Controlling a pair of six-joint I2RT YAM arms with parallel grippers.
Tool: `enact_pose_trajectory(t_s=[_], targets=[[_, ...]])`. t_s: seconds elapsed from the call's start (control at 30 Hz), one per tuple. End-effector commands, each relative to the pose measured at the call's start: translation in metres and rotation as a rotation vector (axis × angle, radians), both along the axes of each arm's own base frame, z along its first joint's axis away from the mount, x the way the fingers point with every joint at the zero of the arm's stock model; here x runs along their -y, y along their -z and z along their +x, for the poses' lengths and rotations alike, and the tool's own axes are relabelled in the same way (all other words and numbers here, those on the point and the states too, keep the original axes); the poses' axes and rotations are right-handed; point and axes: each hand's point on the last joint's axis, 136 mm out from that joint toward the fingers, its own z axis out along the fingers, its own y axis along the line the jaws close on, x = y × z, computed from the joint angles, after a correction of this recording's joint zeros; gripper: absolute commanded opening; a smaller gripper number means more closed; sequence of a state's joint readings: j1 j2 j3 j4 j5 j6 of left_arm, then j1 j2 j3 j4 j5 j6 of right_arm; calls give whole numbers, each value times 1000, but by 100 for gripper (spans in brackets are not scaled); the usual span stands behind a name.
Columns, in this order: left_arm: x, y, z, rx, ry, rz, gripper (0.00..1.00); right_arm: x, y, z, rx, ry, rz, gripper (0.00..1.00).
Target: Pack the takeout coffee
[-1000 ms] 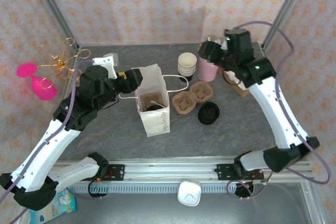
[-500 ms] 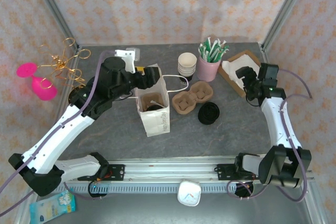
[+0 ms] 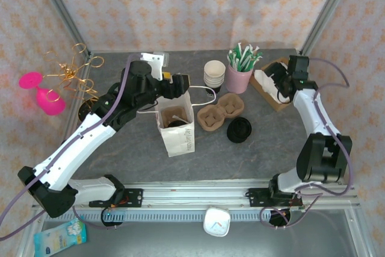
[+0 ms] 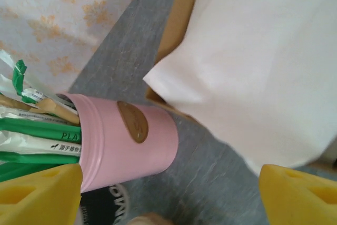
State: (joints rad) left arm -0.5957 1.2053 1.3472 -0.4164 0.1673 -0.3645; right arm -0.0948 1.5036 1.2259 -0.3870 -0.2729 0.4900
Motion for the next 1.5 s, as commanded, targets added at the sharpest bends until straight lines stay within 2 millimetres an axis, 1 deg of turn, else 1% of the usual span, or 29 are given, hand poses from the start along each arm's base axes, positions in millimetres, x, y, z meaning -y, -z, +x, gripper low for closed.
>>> enact_pose_trajectory(t_s=[0.0,0.1,0.17,0.27,0.33,0.4,0.43,0.47,0.5,0.6,0.7,0.9,1.03,1.07,1.17,1.23,1.3,1.4,1.47], targets=[[1,-1,5,34,-11,1,79,10,49,-18,-216,-142,-188,85],[0,2,7,27,-22,4,79,13,71,-23,-292,-186,-235,84],[0,4,7,21,-25,9,80,16,80,-25,-321,-196,-253,81],[-2,5,7,20,-36,12,80,12,94,-24,-355,-237,-249,76],[-3,6,7,19,-41,16,80,12,98,-23,-369,-251,-252,72],[-5,7,8,15,-48,19,80,24,100,-25,-398,-208,-303,67],[-5,7,7,14,-48,19,80,26,101,-25,-405,-207,-314,65],[-5,7,7,14,-48,18,80,26,103,-25,-410,-212,-318,63],[-6,7,7,16,-51,16,80,22,105,-25,-412,-233,-306,60],[-6,6,7,16,-53,14,80,13,108,-24,-402,-288,-312,53],[-7,6,8,15,-55,21,80,11,107,-21,-403,-307,-327,52],[-8,5,8,20,-65,25,81,21,103,-15,-414,-281,-383,43],[-9,7,10,19,-70,31,81,25,107,-12,-431,-278,-403,36],[-9,7,10,20,-69,30,81,25,107,-11,-433,-277,-406,34],[-8,7,10,17,-67,32,82,26,107,-9,-434,-283,-413,32],[-7,8,11,15,-66,34,81,23,109,-7,-428,-302,-405,31],[-7,7,12,15,-68,31,82,22,111,-7,-435,-311,-405,27],[-5,7,12,16,-62,29,82,22,109,-6,-433,-310,-402,25],[-5,7,13,13,-60,28,82,24,106,-7,-427,-295,-409,18]])
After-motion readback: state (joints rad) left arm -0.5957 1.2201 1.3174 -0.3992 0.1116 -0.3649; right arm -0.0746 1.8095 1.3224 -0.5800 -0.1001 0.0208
